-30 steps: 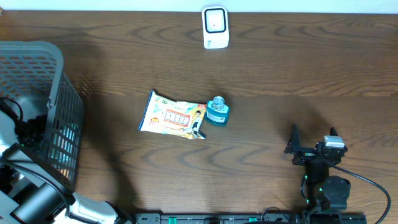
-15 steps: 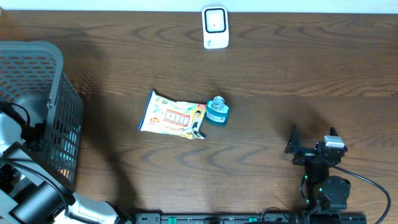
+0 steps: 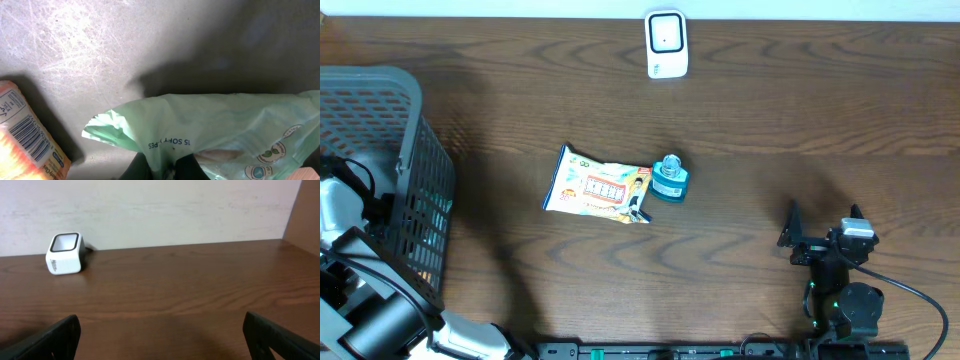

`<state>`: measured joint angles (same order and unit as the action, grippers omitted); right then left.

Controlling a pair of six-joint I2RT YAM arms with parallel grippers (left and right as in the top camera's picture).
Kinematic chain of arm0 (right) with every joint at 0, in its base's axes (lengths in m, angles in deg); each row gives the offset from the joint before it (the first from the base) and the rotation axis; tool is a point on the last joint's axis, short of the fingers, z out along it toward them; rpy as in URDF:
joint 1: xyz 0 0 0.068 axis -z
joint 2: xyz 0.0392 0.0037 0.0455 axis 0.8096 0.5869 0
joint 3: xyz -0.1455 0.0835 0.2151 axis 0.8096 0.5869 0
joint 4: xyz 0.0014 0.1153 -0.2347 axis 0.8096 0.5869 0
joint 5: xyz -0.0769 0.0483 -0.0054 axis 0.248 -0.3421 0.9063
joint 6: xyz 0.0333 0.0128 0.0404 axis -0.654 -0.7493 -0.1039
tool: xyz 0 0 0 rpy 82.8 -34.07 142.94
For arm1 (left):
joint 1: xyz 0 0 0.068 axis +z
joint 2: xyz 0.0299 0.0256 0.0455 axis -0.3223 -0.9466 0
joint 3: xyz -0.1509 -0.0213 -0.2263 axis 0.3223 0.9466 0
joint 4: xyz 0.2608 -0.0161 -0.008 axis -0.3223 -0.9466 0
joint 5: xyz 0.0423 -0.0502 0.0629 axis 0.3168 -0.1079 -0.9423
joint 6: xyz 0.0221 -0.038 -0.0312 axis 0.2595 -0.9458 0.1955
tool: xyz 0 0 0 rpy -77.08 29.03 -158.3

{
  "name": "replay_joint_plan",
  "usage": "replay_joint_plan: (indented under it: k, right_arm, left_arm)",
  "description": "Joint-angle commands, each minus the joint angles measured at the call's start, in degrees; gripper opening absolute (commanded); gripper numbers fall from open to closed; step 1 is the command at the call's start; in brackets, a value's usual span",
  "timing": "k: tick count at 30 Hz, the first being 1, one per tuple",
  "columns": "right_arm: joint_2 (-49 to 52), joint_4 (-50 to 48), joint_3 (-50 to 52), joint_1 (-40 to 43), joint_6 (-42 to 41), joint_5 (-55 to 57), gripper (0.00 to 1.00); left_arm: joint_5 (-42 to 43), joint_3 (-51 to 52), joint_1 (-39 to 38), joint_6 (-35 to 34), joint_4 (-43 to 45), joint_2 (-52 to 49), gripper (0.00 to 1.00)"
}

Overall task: Scan the item barcode
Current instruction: 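Reach the left gripper back into the basket for the green bag, then carry the green wipe bag onto the table beside the other items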

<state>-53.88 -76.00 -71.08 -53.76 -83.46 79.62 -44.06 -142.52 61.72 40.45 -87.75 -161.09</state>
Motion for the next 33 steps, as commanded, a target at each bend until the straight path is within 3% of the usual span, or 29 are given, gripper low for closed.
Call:
replay_joint_plan:
  k: [1,8,12,21,28,33]
  right_arm:
    - [-0.2,0.2,0.1,-0.4,0.5,0.1,0.99]
    - [-0.2,0.2,0.1,-0.4,0.5,0.1,0.99]
    - [-0.2,0.2,0.1,-0.4,0.5,0.1,0.99]
    - [-0.2,0.2,0.1,-0.4,0.5,0.1,0.99]
    - [-0.2,0.2,0.1,-0.4,0.5,0.1,0.99]
    - [-0.2,0.2,0.1,-0.4,0.5,0.1,0.99]
  left_arm:
    - [-2.8,0.5,-0.2,0.4,0.0,0.0,0.07]
    - [-1.4,-5.9,2.0,0.3,-2.2,7.4,0.07]
    - [3.0,-11.1,3.2,-1.4,-2.3,16.8,0.07]
    - [3.2,-14.3,1.5,-6.6,2.7,39.6,0.07]
    - [11.1,-14.3,-8.5,-6.4,5.6,50.8,0.07]
    - [14.8,-13.5,-21.8,-1.1,3.7,52.0,0.07]
